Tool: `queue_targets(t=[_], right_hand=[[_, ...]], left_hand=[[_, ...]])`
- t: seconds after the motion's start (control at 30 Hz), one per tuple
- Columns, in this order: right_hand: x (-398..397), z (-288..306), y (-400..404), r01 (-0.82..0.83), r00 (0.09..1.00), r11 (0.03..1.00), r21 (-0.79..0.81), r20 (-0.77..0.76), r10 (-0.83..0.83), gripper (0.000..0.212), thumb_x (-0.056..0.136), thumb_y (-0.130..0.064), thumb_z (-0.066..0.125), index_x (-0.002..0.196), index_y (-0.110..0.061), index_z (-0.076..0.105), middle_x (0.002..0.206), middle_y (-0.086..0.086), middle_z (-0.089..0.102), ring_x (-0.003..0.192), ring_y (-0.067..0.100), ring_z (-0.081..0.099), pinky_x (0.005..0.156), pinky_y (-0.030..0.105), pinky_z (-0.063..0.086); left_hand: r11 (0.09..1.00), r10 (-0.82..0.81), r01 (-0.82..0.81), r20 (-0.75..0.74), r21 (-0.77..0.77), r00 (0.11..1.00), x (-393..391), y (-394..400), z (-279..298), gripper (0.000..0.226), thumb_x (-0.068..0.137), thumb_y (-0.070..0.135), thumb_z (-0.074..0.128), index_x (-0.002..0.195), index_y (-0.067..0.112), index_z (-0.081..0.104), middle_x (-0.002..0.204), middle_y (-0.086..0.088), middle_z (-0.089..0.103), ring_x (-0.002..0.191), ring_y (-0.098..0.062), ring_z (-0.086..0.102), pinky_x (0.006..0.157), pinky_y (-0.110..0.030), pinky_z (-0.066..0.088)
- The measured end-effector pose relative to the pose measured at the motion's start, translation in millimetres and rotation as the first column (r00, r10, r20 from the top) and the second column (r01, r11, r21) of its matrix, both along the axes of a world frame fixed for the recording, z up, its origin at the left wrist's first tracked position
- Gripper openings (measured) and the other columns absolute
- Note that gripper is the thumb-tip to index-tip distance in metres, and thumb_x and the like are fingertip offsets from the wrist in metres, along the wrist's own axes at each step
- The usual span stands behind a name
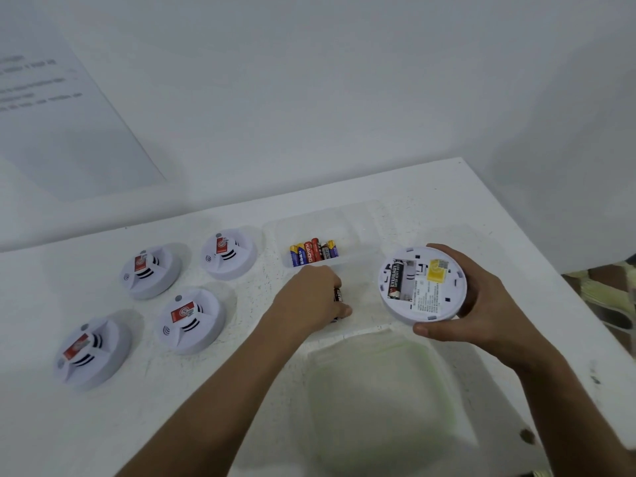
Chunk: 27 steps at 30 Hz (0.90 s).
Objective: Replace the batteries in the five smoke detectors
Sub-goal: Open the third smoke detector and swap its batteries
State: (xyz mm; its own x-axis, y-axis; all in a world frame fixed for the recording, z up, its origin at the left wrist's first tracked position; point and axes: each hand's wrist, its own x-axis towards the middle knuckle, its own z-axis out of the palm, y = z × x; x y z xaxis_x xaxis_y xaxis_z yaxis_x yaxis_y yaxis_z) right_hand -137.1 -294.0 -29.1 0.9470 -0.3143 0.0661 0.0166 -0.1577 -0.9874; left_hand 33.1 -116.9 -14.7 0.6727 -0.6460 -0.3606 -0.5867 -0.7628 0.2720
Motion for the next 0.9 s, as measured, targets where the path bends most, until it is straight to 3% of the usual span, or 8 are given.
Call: queue_targets(t=[0.2, 0.33, 0.47, 0.6, 0.67, 0.73, 0.83, 0.9], right_hand=[[-1.8, -0.7, 2.9, 0.001, 1.0, 1.0, -0.014, -0.013, -0.001, 0.088, 0.051, -0.009, 0.089, 0.13, -0.03, 0.055, 0.119, -0.009, 0.068, 0.112, 0.01, 0.064, 0.079, 0.018, 0.056], [-0.6, -1.4, 4.1, 0.001, 1.0, 1.0, -0.021, -0.017, -0.001, 0.09, 0.051, -0.01, 0.09, 0.132, -0.027, 0.054, 0.121, -0.008, 0.067, 0.114, 0.012, 0.063, 0.081, 0.019, 0.056], [-0.3, -0.8, 4.0, -0.003, 1.0, 1.0, -0.023, -0.019, 0.002, 0.091, 0.051, -0.011, 0.09, 0.132, -0.028, 0.053, 0.122, -0.008, 0.067, 0.115, 0.012, 0.063, 0.082, 0.02, 0.056], [0.0, 1.0, 3.3, -0.006, 1.0, 1.0, -0.025, -0.014, 0.006, 0.09, 0.051, -0.01, 0.09, 0.131, -0.029, 0.054, 0.122, -0.009, 0.066, 0.116, 0.011, 0.062, 0.082, 0.019, 0.056], [1.1, 2.0, 3.0, -0.01, 1.0, 1.0, -0.027, -0.01, 0.01, 0.091, 0.05, -0.01, 0.09, 0.131, -0.03, 0.054, 0.122, -0.009, 0.066, 0.116, 0.011, 0.062, 0.082, 0.019, 0.056], [2.6, 2.5, 3.9, -0.019, 1.0, 1.0, -0.025, -0.01, 0.018, 0.091, 0.051, -0.011, 0.091, 0.132, -0.031, 0.053, 0.122, -0.009, 0.066, 0.116, 0.012, 0.062, 0.083, 0.021, 0.056], [5.7, 3.7, 7.4, -0.041, 0.999, 0.999, -0.033, -0.007, 0.041, 0.092, 0.052, -0.012, 0.091, 0.134, -0.03, 0.052, 0.125, -0.008, 0.066, 0.118, 0.014, 0.061, 0.089, 0.026, 0.057], [9.2, 5.4, 11.3, -0.062, 0.998, 0.998, -0.031, 0.007, 0.062, 0.091, 0.053, -0.011, 0.091, 0.133, -0.03, 0.052, 0.125, -0.007, 0.066, 0.119, 0.015, 0.061, 0.09, 0.027, 0.057]], left_hand=[[0.997, 0.047, -0.049, -0.032, -0.065, 0.998, -8.8, -0.6, -3.3, 0.049, 0.079, 0.04, 0.075, 0.116, 0.01, 0.061, 0.114, -0.005, 0.062, 0.098, -0.02, 0.06, 0.078, -0.028, 0.047], [0.997, 0.07, -0.071, -0.038, -0.038, 0.997, -9.9, -1.5, -8.8, 0.039, 0.076, 0.043, 0.077, 0.074, 0.013, 0.052, 0.079, -0.001, 0.055, 0.071, -0.016, 0.053, 0.054, -0.024, 0.038], [0.986, 0.059, -0.065, -0.045, -0.154, 0.997, -11.5, 1.1, -8.5, 0.032, 0.08, 0.035, 0.074, 0.104, 0.015, 0.066, 0.102, 0.001, 0.064, 0.087, -0.016, 0.061, 0.074, -0.027, 0.051], [0.94, 0.09, -0.112, -0.085, -0.321, 0.992, -12.5, 4.8, -8.4, 0.03, 0.084, 0.021, 0.069, 0.113, 0.021, 0.064, 0.098, 0.001, 0.07, 0.073, -0.012, 0.063, 0.073, -0.026, 0.057], [0.902, 0.138, -0.178, -0.128, -0.394, 0.982, -12.0, 7.9, -6.9, 0.033, 0.084, 0.02, 0.069, 0.115, 0.023, 0.061, 0.093, 0.007, 0.068, 0.071, -0.009, 0.063, 0.06, -0.01, 0.05], [0.814, 0.21, -0.29, -0.211, -0.504, 0.955, -11.6, 11.0, 0.0, 0.031, 0.083, 0.021, 0.07, 0.109, 0.026, 0.054, 0.092, 0.009, 0.067, 0.072, -0.005, 0.065, 0.054, -0.006, 0.046], [0.645, 0.245, -0.39, -0.306, -0.657, 0.92, -11.0, 14.8, 21.4, 0.024, 0.08, 0.019, 0.072, 0.093, 0.026, 0.053, 0.09, 0.007, 0.069, 0.07, -0.009, 0.07, 0.065, -0.025, 0.057], [0.61, 0.179, -0.368, -0.331, -0.701, 0.927, -11.5, 16.1, 37.8, 0.019, 0.08, 0.016, 0.069, 0.091, 0.029, 0.061, 0.084, 0.007, 0.071, 0.07, -0.011, 0.069, 0.068, -0.037, 0.059]])
